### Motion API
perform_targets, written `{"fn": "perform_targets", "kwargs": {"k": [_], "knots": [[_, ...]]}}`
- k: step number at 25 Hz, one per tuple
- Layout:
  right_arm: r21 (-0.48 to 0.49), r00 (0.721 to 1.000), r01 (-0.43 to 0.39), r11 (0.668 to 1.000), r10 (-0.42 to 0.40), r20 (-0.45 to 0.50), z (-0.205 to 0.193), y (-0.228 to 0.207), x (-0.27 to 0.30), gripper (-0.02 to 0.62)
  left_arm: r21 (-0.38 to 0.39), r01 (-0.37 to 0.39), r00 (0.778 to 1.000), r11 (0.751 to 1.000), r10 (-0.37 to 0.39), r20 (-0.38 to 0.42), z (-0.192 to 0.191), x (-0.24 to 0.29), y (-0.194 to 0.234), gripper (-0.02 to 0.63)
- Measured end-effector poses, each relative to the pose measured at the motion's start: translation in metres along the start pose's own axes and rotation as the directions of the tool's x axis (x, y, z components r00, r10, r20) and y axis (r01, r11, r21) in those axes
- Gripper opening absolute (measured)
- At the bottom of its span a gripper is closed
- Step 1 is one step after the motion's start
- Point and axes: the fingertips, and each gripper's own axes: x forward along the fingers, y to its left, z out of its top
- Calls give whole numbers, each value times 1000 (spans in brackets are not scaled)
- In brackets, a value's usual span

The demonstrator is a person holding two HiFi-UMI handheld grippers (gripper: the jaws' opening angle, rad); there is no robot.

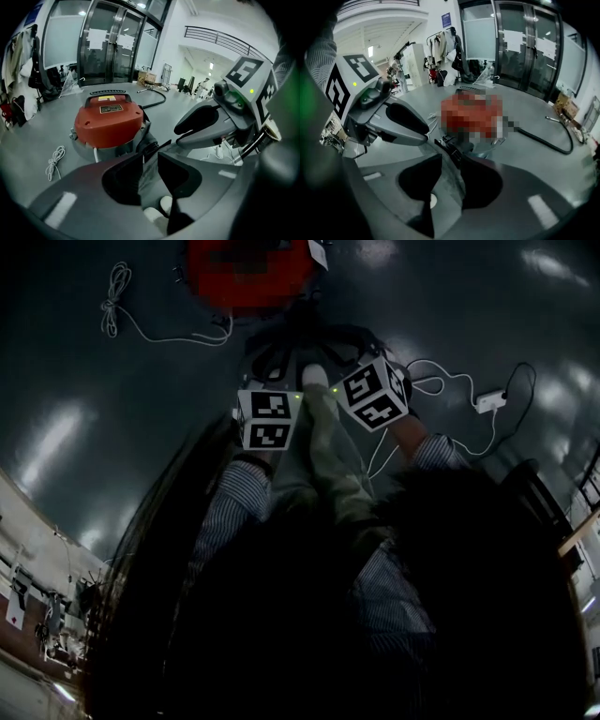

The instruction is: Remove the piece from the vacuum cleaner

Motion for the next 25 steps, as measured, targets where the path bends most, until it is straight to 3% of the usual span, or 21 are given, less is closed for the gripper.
{"fn": "perform_targets", "kwargs": {"k": [6,9,12,16,19,25], "knots": [[-159,996,-22,987,7,-93,-19,3,20,133,155,30,997,987,-18,-77,-12,18,7,163],[-179,991,-14,984,-10,-135,-33,-1,25,133,263,50,997,964,-32,-70,-13,22,4,172],[-176,989,12,984,-37,-141,-39,-7,29,126,310,88,993,946,-59,-103,-22,24,-2,173],[-178,988,27,984,-52,-142,-37,-11,33,70,321,110,985,941,-60,-161,-40,28,-1,170],[-158,990,27,987,-48,-134,-38,-10,33,54,316,103,986,943,-54,-158,-42,30,1,55],[-112,992,33,993,-47,-120,-38,-8,31,32,287,99,987,953,-58,-150,-41,29,-1,37]]}}
